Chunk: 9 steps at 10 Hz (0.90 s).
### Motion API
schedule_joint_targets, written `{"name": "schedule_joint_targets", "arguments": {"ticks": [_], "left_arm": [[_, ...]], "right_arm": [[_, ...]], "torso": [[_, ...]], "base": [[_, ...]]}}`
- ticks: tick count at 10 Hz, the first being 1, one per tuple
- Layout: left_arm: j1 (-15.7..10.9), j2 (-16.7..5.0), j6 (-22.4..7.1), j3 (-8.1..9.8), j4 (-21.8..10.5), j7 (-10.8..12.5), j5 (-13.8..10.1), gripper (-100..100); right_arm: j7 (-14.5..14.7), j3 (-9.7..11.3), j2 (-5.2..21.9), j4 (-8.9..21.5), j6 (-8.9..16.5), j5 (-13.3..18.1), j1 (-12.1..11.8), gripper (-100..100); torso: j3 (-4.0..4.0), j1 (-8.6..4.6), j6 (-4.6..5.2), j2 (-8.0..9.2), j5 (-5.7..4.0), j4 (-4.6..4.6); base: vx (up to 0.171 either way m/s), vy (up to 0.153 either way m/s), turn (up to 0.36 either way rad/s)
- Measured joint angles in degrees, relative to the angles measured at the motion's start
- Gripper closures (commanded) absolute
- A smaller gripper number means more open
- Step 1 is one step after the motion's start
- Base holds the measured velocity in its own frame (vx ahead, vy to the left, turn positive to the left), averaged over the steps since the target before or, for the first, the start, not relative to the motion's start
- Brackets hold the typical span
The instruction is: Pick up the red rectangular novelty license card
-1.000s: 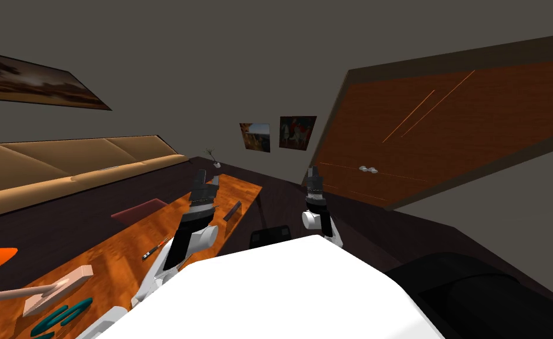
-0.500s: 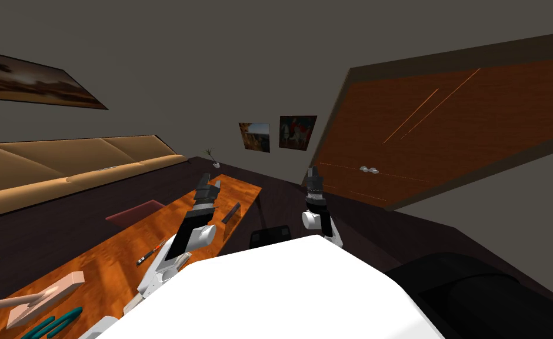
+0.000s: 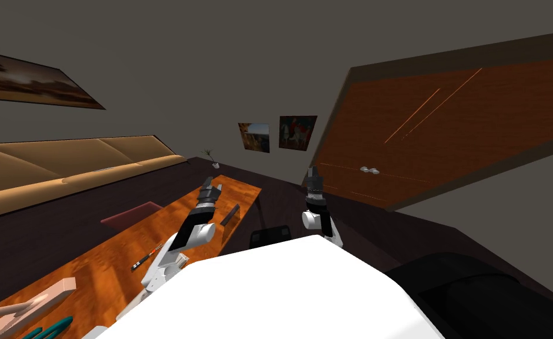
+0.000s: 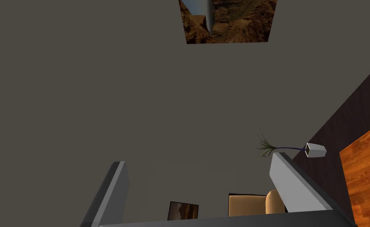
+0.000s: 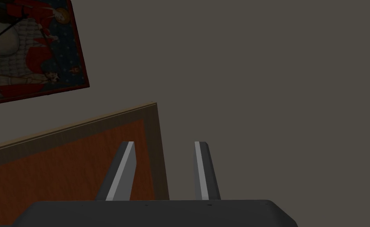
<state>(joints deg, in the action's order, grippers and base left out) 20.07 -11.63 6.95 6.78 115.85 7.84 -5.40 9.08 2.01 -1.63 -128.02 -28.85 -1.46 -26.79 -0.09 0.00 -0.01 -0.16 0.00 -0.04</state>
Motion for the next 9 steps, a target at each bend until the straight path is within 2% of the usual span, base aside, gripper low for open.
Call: {"name": "schedule_joint_targets", "arguments": {"ticks": [6,7,9], "left_arm": [[-1.6,-0.2,-8.0,1.34,-5.2,2.5,-2.8,-100],[-2.5,-0.5,-9.8,1.88,-6.3,3.1,-3.5,-100],[-2.6,-0.8,-13.2,2.45,-7.5,4.2,-4.7,-100]], "right_arm": [[0.0,0.0,0.0,0.0,0.0,0.0,0.0,0],[0.0,0.0,0.0,0.0,0.0,0.0,0.0,0],[0.0,0.0,0.0,0.0,0.0,0.0,0.0,0]], "torso": [[0.01,-0.01,0.00,0.02,0.00,0.01],[0.01,-0.02,0.01,0.01,0.00,0.01],[0.01,-0.02,0.00,0.01,0.00,0.00]], "base": [[0.033,-0.005,-0.006],[0.030,-0.006,-0.006],[0.037,-0.007,-0.005]]}}
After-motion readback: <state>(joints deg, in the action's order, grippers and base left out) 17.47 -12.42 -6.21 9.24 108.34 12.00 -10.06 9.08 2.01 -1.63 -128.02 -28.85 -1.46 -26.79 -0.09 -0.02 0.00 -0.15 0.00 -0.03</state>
